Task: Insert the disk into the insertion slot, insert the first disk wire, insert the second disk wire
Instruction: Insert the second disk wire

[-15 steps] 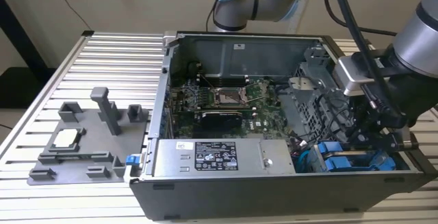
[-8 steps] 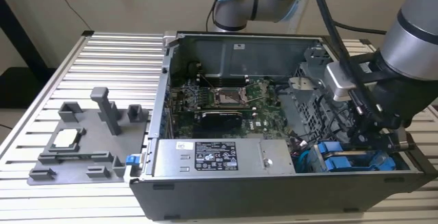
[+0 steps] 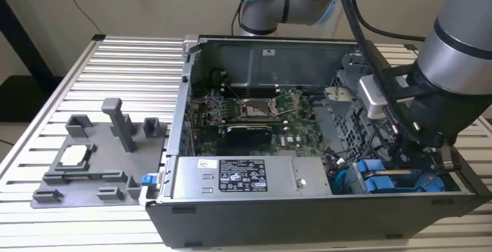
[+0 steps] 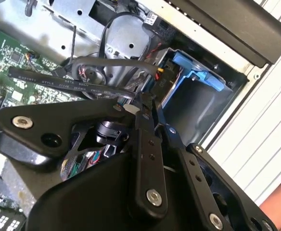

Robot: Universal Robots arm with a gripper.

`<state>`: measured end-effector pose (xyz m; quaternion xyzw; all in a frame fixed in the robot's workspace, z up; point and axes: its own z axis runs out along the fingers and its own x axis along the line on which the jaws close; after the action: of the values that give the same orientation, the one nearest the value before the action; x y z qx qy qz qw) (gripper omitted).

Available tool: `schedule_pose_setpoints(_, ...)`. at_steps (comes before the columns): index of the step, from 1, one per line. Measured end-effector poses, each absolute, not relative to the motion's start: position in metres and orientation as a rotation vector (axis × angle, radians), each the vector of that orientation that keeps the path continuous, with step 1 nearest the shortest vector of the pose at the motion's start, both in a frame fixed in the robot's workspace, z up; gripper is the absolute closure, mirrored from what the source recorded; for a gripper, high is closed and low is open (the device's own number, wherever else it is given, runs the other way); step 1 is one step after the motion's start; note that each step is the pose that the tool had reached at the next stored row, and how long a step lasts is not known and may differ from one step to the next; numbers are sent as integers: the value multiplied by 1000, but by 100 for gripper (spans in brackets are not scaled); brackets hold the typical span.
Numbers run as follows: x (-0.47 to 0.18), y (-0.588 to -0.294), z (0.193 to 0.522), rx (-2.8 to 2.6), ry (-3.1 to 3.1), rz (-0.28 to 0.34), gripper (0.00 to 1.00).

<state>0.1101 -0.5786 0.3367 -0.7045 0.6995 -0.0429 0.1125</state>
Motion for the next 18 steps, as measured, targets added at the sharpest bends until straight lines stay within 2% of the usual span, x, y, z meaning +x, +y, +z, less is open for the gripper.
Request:
schedule_pose_setpoints(14,103,-579,342,-2061,2042,-142,84)
schedule_pose_setpoints(18,97,-579,342,-2039,2016,-185,84)
